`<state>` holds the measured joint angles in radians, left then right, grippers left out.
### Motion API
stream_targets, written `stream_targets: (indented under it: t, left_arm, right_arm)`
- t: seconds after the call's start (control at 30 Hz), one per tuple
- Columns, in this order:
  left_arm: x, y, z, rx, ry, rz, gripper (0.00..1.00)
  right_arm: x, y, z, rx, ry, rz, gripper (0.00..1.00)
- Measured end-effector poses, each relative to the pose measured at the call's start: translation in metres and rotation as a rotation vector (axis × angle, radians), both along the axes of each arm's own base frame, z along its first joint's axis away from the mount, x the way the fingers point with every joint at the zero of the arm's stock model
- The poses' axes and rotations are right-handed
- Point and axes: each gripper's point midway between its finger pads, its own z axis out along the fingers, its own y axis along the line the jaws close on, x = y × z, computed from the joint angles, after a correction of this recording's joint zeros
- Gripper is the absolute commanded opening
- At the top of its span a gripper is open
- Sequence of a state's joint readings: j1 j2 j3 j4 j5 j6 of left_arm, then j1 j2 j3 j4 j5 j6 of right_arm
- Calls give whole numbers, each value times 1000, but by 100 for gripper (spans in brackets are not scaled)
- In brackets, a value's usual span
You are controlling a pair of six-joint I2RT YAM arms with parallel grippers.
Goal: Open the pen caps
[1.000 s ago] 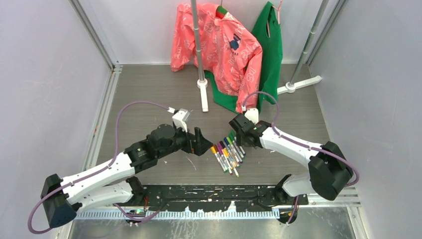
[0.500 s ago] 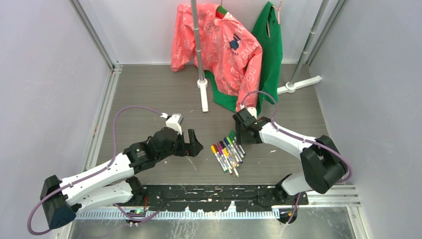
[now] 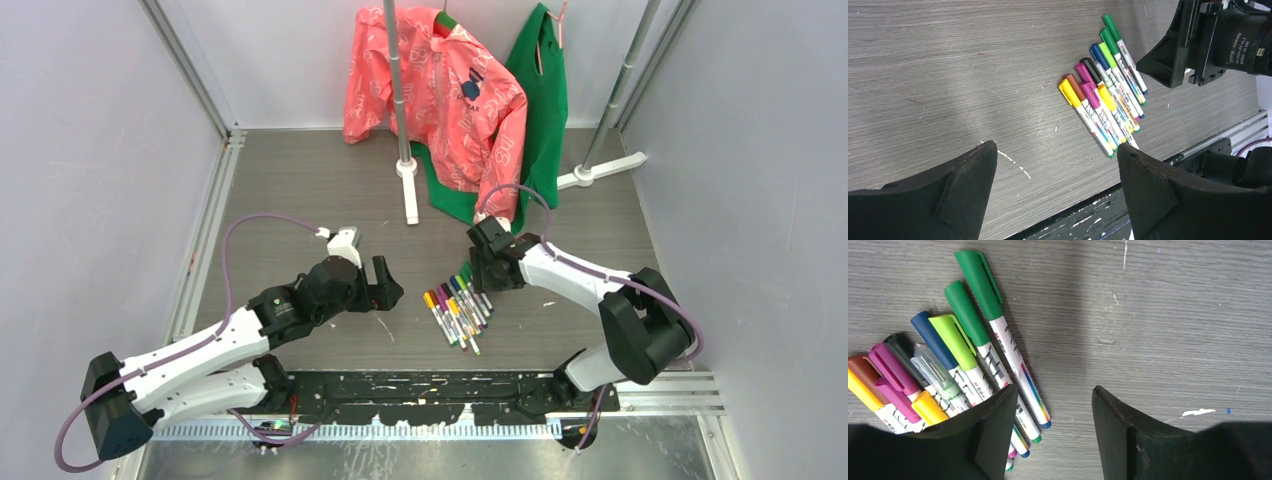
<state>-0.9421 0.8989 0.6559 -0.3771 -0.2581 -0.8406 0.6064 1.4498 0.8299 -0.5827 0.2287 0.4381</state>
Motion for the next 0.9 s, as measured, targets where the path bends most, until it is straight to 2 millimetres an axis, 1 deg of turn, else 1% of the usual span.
stream_targets:
  t: [0.2,0.37,0.57,0.77,0.9]
  left_arm:
    - [2,2,3,-14,-5,29,89]
    - [4,4,12,-47,-21,52,89]
    - [4,8,21,-79,-41,75,88]
    - [5,10,22,-91,-41,95,88]
    - [6,11,20,-89,-40,104,90]
  right_arm:
    - [1,6,-3,6,26,27,60]
    - [-1,4,-9,-3,51,29,59]
    - [1,1,-10,-2,63,25,56]
    - [-2,-1,-16,-3,99,27,56]
    - [-5,1,-21,3,130,30,54]
